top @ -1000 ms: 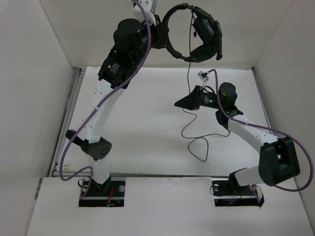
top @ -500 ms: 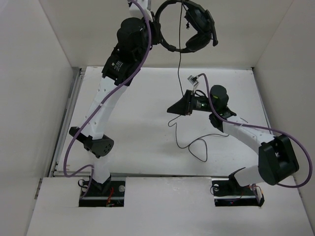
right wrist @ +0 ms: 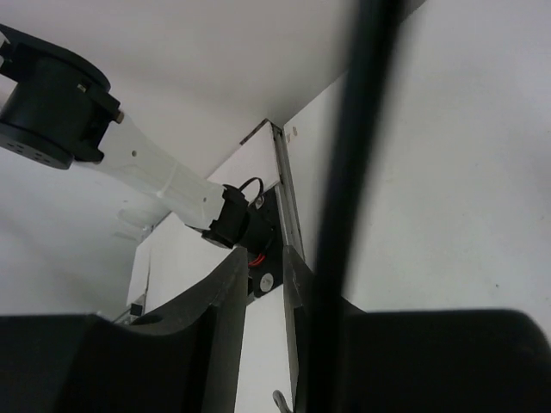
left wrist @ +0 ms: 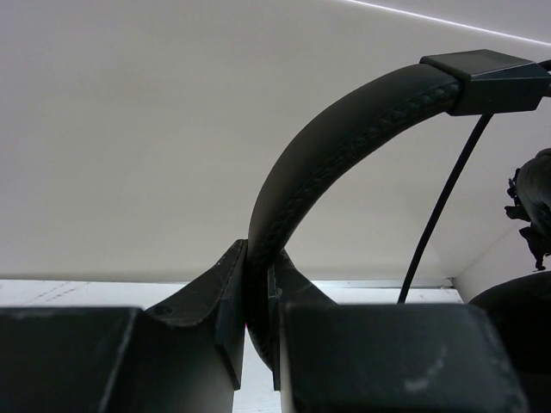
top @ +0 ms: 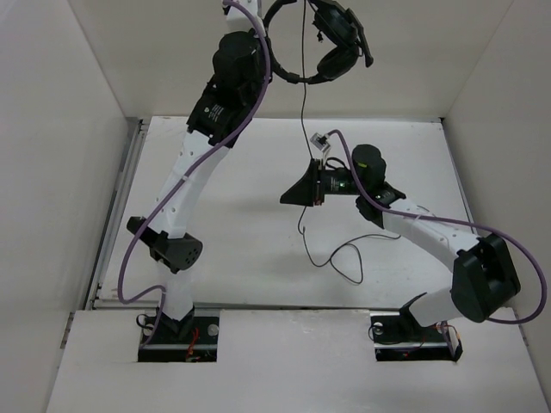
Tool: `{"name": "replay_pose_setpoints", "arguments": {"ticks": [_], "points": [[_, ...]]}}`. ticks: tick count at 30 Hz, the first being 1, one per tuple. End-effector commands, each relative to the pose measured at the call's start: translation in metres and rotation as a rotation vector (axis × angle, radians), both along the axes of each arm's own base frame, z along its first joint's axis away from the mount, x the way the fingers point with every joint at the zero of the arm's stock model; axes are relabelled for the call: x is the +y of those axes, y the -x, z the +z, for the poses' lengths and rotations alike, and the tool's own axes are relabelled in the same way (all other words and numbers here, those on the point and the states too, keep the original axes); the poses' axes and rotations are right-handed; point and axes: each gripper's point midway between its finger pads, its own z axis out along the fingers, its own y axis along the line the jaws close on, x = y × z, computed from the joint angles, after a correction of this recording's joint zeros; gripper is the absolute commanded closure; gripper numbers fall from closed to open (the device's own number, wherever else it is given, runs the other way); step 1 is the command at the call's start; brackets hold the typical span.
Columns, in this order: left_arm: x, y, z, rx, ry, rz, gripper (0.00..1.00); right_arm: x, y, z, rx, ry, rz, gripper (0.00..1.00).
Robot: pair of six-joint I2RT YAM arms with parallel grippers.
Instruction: Wrap the headphones
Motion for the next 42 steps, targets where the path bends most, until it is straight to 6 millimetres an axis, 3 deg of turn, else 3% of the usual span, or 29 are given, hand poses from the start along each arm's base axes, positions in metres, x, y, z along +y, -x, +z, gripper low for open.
{"name": "replay_pose_setpoints", "arguments": {"ticks": [1, 6, 11, 18, 22, 26, 33, 38, 42], "points": [[0.027, -0.012, 0.024, -0.091, 0.064, 0.106, 1.0, 0.002, 0.004, 0.017, -0.098, 0.021, 0.025, 0.72], [0.045, -0.037, 0.002, -0.066, 0.019, 0.198, 1.0, -0.003, 0.005, 0.011, -0.159, 0.1, 0.005, 0.76], [0.065, -0.059, -0.027, -0.021, -0.05, 0.263, 1.0, -0.014, -0.013, -0.001, -0.29, 0.29, -0.069, 0.89], [0.067, -0.059, -0.093, 0.1, -0.165, 0.266, 1.0, -0.034, -0.024, 0.007, -0.71, 0.63, -0.037, 0.93], [0.066, -0.051, -0.129, 0.161, -0.222, 0.25, 1.0, -0.058, -0.049, 0.012, -0.963, 0.881, -0.053, 0.96], [0.059, -0.039, -0.16, 0.22, -0.265, 0.213, 1.0, -0.076, -0.083, 0.042, -1.128, 1.021, -0.16, 0.97], [0.034, -0.003, -0.196, 0.297, -0.324, 0.082, 1.0, -0.123, -0.143, 0.087, -1.305, 1.216, -0.42, 0.97], [0.024, 0.017, -0.215, 0.34, -0.356, 0.004, 1.0, -0.153, -0.171, 0.116, -1.373, 1.281, -0.603, 0.98], [0.014, 0.025, -0.226, 0.365, -0.371, -0.044, 1.0, -0.158, -0.177, 0.14, -1.408, 1.258, -0.693, 0.98]]}}
